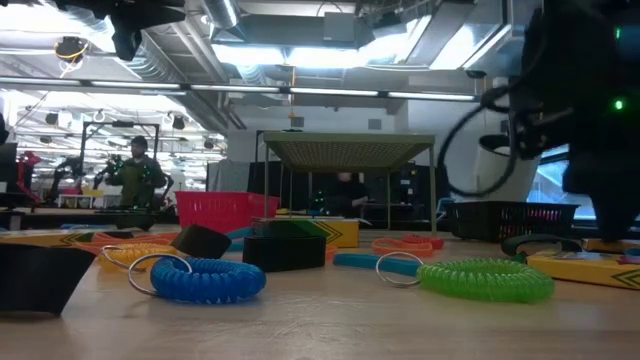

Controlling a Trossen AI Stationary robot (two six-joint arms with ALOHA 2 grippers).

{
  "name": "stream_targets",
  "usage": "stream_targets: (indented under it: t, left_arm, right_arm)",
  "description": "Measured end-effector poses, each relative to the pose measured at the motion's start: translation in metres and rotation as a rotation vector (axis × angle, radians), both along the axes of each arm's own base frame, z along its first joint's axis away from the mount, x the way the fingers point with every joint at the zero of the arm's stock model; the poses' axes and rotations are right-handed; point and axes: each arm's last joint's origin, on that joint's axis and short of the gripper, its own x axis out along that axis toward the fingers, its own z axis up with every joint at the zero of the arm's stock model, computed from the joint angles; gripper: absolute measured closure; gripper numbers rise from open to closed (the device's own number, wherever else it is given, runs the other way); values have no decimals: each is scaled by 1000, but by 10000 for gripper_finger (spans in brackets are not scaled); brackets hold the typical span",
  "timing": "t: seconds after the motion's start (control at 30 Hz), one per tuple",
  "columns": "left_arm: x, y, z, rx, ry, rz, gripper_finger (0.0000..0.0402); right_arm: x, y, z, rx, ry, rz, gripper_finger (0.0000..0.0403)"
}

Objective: Pick & Place Office Desk Supplies
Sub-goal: Put the crayola box into the orange bin

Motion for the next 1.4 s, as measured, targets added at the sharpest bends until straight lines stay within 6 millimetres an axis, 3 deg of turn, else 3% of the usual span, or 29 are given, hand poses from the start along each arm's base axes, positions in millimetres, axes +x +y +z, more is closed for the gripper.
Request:
stream_targets:
  t: [0.57, 0.67, 0.83, 1.07, 1.23, 1.4]
  left_arm:
    - [0, 1, 5, 1, -52, 22, 322]
    - [0, 1, 5, 1, -52, 25, 322]
    - [0, 1, 5, 1, -52, 26, 322]
    - [0, 1, 5, 0, -52, 27, 322]
    - [0, 1, 5, 1, -52, 26, 322]
    - [0, 1, 5, 21, -47, 20, 322]
  right_arm:
    - [-7, -4, -11, -2, -6, 2, 299]
    - [-8, -4, -11, -5, -6, 2, 320]
    - [-10, -6, -12, -29, 12, 15, 391]
    - [-9, -6, -12, -18, 20, 25, 398]
    - [5, 3, -1, 54, -29, 41, 400]
    - [25, 12, 22, 91, -108, 75, 401]
